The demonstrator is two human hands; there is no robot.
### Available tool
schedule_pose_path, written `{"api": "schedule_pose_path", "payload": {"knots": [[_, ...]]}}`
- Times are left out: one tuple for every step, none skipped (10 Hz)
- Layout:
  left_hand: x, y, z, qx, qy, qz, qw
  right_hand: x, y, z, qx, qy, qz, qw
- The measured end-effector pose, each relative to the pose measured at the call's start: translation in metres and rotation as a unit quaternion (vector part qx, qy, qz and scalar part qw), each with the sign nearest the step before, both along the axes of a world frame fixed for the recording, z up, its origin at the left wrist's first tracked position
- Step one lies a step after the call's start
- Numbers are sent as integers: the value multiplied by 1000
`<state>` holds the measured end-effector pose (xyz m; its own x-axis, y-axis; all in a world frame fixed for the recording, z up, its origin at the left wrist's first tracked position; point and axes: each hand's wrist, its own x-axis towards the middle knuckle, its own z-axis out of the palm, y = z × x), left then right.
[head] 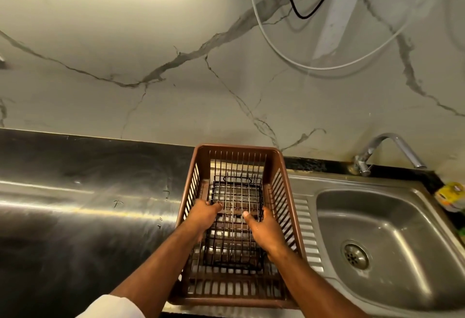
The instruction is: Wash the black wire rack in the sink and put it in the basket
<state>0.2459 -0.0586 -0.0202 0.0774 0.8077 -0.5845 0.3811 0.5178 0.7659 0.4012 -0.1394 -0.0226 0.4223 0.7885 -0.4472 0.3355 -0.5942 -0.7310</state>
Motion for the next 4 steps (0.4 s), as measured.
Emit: {"api": "schedule_pose_path", "payload": {"knots": [[3,-4,6,14,11,10,1000,-1,-2,5,1,-14,9,1000],[6,-10,9,67,50,-11,996,-2,-5,10,4,-58,38,998],[6,-12,21,139,65,-26,988,2,-4,19,38,-124,55,990],[12,-8,44,221,66,-22,973,6,4,34,100,-167,73,978]]}}
